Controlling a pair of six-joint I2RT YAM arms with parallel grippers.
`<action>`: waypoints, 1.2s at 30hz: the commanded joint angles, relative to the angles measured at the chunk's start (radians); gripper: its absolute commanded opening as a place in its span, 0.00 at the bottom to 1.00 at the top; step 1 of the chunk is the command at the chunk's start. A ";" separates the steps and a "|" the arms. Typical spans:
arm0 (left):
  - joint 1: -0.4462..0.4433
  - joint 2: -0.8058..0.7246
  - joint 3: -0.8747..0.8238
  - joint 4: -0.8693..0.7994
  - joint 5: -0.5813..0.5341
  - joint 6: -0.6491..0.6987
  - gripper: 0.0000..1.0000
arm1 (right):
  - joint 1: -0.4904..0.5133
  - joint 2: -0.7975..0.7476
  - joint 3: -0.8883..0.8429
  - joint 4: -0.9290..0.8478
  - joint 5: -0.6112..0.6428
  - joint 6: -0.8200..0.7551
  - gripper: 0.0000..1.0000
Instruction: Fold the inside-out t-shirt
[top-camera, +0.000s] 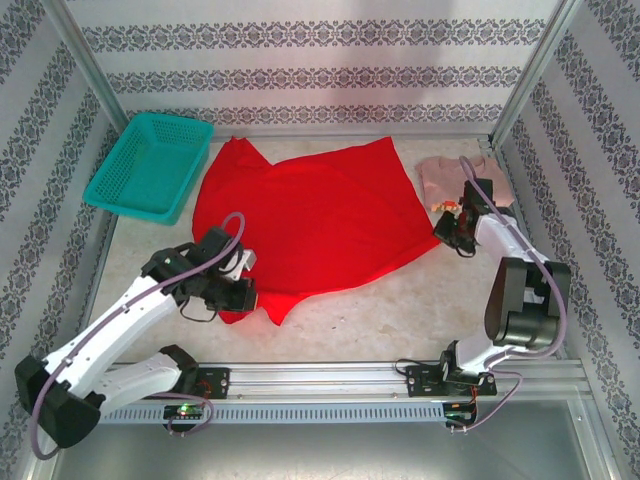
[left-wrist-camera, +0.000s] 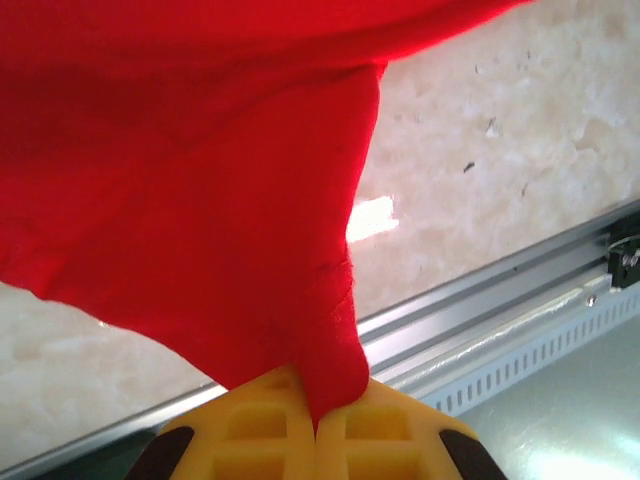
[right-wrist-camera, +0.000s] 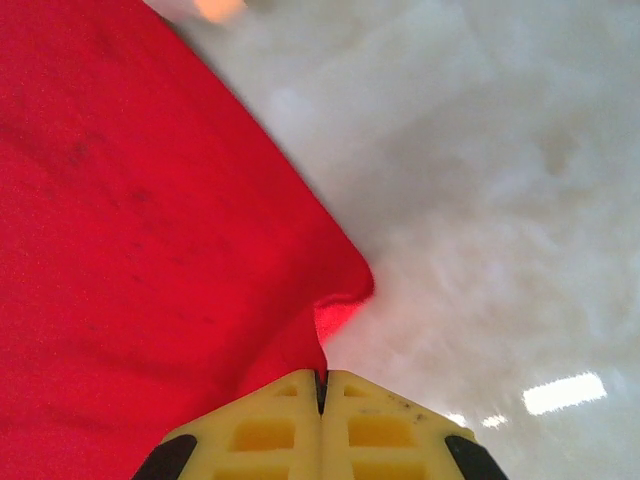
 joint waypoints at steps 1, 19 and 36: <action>0.074 0.047 0.053 0.009 0.045 0.132 0.00 | 0.028 0.076 0.112 -0.039 0.029 -0.018 0.03; 0.436 0.344 0.264 0.142 0.143 0.241 0.00 | 0.095 0.403 0.430 -0.114 0.051 -0.077 0.04; 0.480 0.568 0.455 0.143 0.112 0.285 0.00 | 0.098 0.442 0.468 -0.137 0.084 -0.112 0.03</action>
